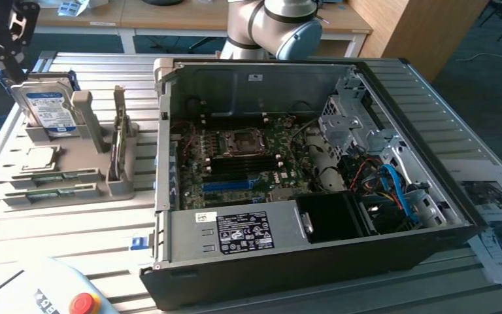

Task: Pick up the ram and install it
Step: 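Pick up the ram and move it above insertion slot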

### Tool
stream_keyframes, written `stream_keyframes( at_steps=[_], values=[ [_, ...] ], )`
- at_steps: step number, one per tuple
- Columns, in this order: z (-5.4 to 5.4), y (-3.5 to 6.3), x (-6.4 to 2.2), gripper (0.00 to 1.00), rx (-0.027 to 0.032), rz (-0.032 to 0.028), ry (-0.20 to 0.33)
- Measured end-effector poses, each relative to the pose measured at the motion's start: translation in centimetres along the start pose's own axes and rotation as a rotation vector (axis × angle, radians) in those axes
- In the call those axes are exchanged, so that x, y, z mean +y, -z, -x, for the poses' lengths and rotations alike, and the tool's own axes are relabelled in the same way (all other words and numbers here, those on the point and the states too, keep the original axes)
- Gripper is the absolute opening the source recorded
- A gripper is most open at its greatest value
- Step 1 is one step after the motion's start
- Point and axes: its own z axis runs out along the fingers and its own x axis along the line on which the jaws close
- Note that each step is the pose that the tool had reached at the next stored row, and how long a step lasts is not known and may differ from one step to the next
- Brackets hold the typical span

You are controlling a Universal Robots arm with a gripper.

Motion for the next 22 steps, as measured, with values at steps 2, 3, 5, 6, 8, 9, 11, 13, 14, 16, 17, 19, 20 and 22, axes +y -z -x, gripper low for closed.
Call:
stream_keyframes(
  at_steps=[2,3,5,6,8,9,11,13,14,16,17,19,20,22],
  values=[
    [0.0,0.0,0.0,0.1,0.0016,0.0008,0.034],
    [0.0,0.0,0.0,0.1,0.0024,0.0012,0.051],
    [0.0,0.0,0.0,0.1,0.0039,0.0019,0.086],
    [0.0,0.0,0.0,0.1,0.0047,0.0023,0.103],
    [0.0,0.0,0.0,0.1,0.0063,0.0032,0.138],
    [0.0,0.0,0.0,0.1,0.0072,0.0037,0.158],
    [0.0,0.0,0.0,0.1,0.0087,0.0044,0.194],
    [0.0,0.0,0.0,0.1,0.0104,0.0052,0.229],
    [0.0,0.0,0.0,0.1,0.0112,0.0056,0.249],
    [0.0,0.0,-0.01,0.1,0.0128,0.0065,0.285],
    [0.0,0.0,-0.01,0.1,0.0137,0.0069,0.303],
    [0.0,0.0,0.0,0.1,0.0152,0.0077,0.339],
    [0.0,0.0,0.0,0.1,0.0162,0.0082,0.358],
    [0.0,-0.01,-0.01,0.1,0.0177,0.009,0.394]
  ],
)
